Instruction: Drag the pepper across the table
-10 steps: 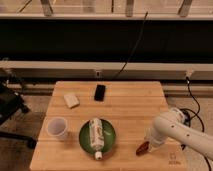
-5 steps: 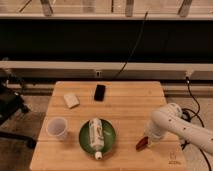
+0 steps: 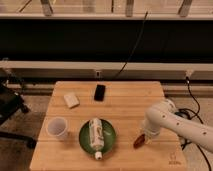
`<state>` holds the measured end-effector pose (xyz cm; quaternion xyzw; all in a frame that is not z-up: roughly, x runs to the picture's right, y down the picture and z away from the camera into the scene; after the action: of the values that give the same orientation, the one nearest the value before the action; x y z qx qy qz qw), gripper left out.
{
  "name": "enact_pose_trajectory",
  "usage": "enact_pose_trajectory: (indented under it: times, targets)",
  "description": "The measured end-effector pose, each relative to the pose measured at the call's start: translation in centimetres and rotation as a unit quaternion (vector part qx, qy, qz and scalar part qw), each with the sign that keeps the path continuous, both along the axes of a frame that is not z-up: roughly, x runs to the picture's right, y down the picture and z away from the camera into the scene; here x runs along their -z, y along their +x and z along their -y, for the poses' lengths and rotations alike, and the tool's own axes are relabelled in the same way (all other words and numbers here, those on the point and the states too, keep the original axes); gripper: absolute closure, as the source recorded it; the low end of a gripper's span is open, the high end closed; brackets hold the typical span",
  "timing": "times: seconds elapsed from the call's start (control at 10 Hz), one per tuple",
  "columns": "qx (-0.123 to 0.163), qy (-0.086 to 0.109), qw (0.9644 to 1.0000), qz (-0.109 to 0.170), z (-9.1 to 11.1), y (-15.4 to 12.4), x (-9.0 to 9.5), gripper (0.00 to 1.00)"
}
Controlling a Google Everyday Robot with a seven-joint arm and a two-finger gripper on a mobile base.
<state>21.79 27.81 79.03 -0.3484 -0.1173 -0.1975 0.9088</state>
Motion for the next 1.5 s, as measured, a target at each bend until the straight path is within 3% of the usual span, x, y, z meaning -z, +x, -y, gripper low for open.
enact_pose_trajectory:
  times: [1.5]
  targets:
    - [0.034,0.009,0.9994,-0.004,4.0,-0.9,-3.6,0.97]
